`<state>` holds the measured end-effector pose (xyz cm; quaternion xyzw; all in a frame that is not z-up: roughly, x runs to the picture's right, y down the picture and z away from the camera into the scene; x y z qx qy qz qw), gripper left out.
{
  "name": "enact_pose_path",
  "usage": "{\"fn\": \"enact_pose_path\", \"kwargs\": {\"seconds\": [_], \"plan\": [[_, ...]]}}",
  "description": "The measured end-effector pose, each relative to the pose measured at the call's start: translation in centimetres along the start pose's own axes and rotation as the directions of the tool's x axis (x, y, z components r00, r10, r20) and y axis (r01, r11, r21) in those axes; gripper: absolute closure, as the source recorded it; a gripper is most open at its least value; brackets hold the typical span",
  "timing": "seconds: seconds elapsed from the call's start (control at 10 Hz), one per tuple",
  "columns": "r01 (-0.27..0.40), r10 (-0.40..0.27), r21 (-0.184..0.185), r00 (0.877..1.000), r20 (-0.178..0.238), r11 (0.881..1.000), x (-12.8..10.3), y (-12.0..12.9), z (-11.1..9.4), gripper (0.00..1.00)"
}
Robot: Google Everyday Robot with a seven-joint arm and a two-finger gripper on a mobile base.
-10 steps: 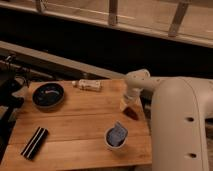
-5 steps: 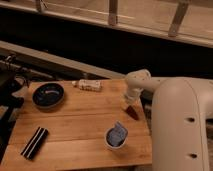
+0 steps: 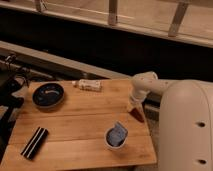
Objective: Drag the pepper across the table
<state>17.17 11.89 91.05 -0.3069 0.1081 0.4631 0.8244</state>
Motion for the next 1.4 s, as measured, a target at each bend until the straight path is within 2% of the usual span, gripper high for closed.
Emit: {"fn": "enact_pose_path", "kwargs": {"seconds": [0.2,0.5,0.8,1.1,1.4], "plan": [[-0.009,0.009,-0.002,1.0,0.001,1.0,0.2,-0.2,0.0,1.0],[-0.025,0.025,-0.001,1.0,0.004,1.0,2.5,-1.9,-0.3,1.0],[-0.033,0.033,-0.005,0.999,0.011,0.999,1.8,-1.7,-0.3,1.0],[-0.055,0.055,-0.007,0.998,0.014,0.998,4.1,-3.4,-0.6,1.0],[-0.065,0.065,-0.009,0.998,0.018,0.998,4.2,-3.6,-0.6,1.0]]}}
